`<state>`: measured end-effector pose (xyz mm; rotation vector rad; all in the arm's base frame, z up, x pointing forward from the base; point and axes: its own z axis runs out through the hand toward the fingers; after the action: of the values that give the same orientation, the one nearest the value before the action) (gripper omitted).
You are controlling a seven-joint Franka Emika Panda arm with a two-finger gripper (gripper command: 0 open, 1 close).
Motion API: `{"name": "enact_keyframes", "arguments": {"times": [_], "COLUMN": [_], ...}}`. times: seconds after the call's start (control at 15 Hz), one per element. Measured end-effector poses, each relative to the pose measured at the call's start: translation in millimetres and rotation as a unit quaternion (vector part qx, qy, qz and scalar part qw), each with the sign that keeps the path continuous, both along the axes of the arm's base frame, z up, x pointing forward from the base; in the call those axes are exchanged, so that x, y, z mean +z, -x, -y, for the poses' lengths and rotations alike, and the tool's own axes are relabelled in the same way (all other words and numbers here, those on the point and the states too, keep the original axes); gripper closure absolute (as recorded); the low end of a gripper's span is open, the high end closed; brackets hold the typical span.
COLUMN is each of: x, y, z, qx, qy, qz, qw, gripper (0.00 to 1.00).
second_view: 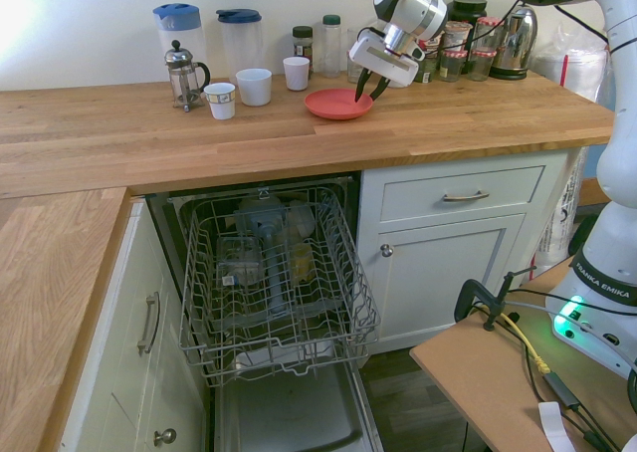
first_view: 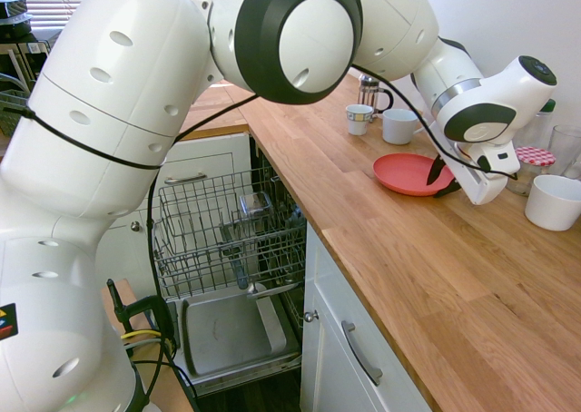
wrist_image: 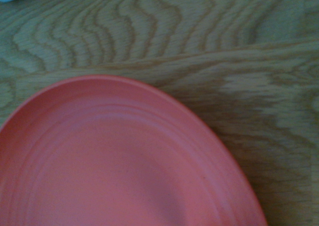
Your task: Put the plate in the dishwasher
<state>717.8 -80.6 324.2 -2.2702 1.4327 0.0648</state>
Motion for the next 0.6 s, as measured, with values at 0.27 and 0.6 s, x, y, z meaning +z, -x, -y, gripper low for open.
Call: {"name": "enact_keyframes", "arguments": {"times": [0.27,0.6], "x": [-4.3,16.4], "y": [-3.2,-7.5], "z": [5.5,1.4], "qx": [0.014,0.048], "qy": [-0.009,0.005], "qz": [0.005,0.034], "qw": [1.000,0.998], "gripper": [1.00,1.00]}}
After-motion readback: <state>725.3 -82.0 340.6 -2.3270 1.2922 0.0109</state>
